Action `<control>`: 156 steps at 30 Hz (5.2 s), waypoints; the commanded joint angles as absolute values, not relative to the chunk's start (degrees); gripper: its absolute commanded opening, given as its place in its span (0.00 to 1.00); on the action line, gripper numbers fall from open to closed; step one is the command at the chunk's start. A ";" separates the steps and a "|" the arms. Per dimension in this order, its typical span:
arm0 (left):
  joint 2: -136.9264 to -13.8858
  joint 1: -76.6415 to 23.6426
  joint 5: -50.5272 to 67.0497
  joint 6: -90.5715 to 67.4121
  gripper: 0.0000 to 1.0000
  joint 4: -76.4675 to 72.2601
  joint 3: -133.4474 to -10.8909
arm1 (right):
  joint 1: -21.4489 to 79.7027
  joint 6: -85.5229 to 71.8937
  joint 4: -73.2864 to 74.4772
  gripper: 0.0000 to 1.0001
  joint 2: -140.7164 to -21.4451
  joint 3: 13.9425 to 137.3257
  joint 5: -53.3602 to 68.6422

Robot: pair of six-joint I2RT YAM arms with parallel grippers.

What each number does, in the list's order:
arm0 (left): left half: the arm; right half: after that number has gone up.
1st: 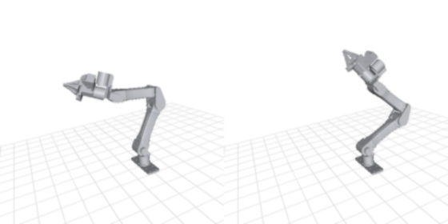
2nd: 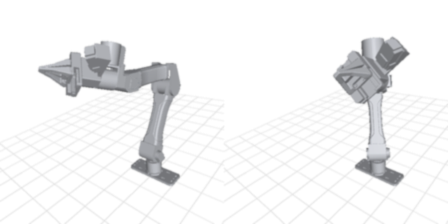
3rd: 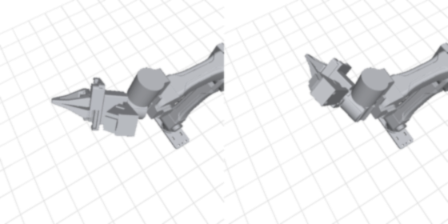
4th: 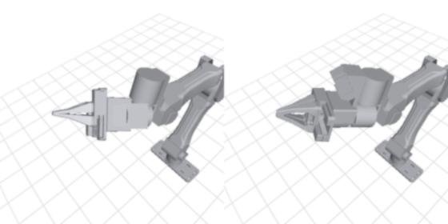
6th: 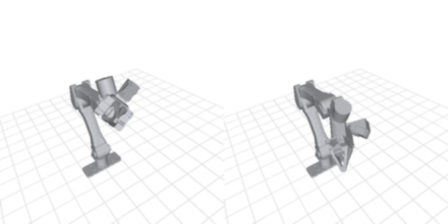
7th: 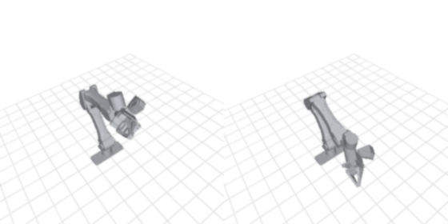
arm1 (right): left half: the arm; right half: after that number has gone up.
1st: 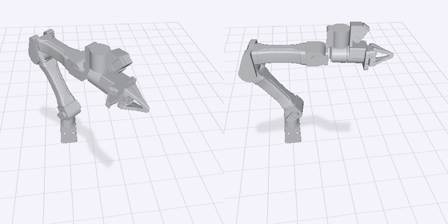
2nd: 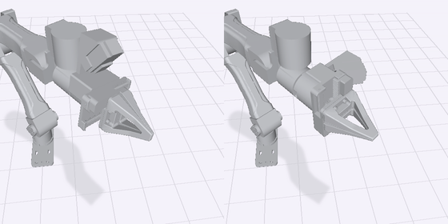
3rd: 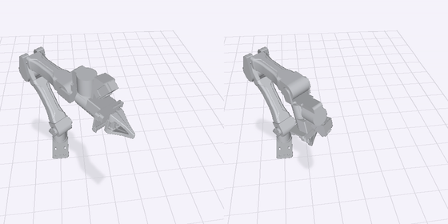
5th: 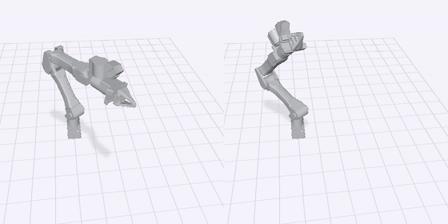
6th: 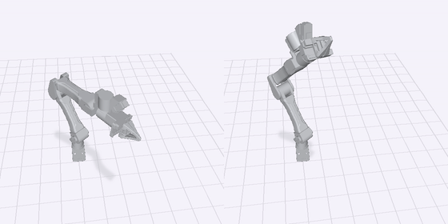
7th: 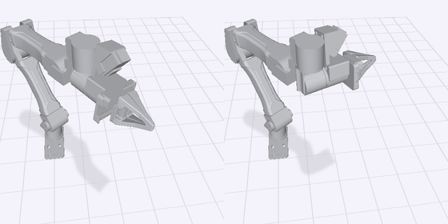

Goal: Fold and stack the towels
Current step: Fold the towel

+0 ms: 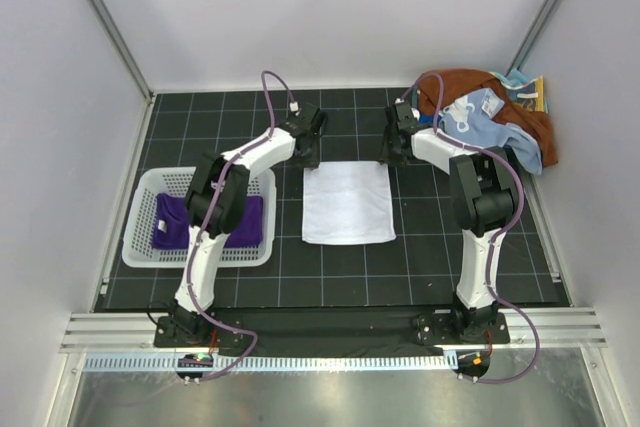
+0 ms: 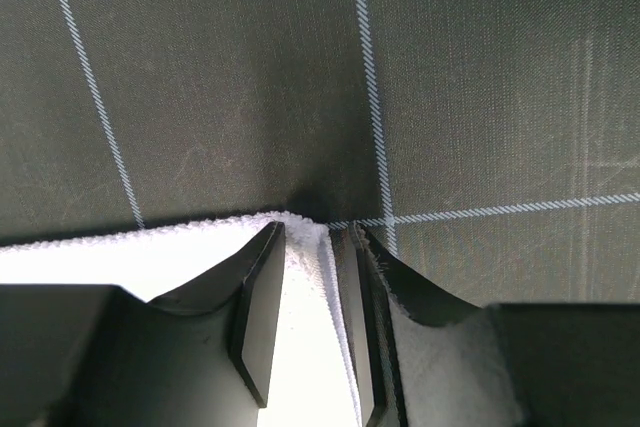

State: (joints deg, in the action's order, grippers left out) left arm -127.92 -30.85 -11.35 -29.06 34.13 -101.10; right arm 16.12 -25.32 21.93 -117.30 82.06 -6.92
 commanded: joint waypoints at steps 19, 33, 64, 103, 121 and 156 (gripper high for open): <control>-128.41 -29.97 -8.62 -29.35 0.40 31.12 -100.72 | 15.73 -24.00 18.11 0.37 -117.51 81.12 -4.40; -128.06 -29.97 -9.67 -30.23 0.32 27.08 -97.56 | 15.91 -23.38 18.46 0.21 -118.21 82.00 -3.78; -113.65 -29.88 -11.43 -31.46 0.00 4.22 -82.53 | 15.56 -19.95 8.88 0.06 -106.35 79.90 -2.02; -95.19 -36.30 -4.21 -34.10 0.00 -3.43 -56.78 | 15.56 -25.75 6.33 0.06 -83.68 51.42 -3.78; -89.91 -38.23 -7.65 -36.12 0.00 2.20 -52.30 | 15.56 -26.89 8.18 0.06 -77.52 45.44 -3.96; -83.15 -41.04 -9.05 -35.86 0.34 14.14 -54.84 | 17.05 -28.04 16.43 0.37 -70.93 45.88 -5.89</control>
State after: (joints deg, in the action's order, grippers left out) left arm -86.41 -40.88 -7.05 -36.84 11.00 -51.00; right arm 16.19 -28.62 14.76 -72.71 42.59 -3.53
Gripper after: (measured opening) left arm 0.342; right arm 0.364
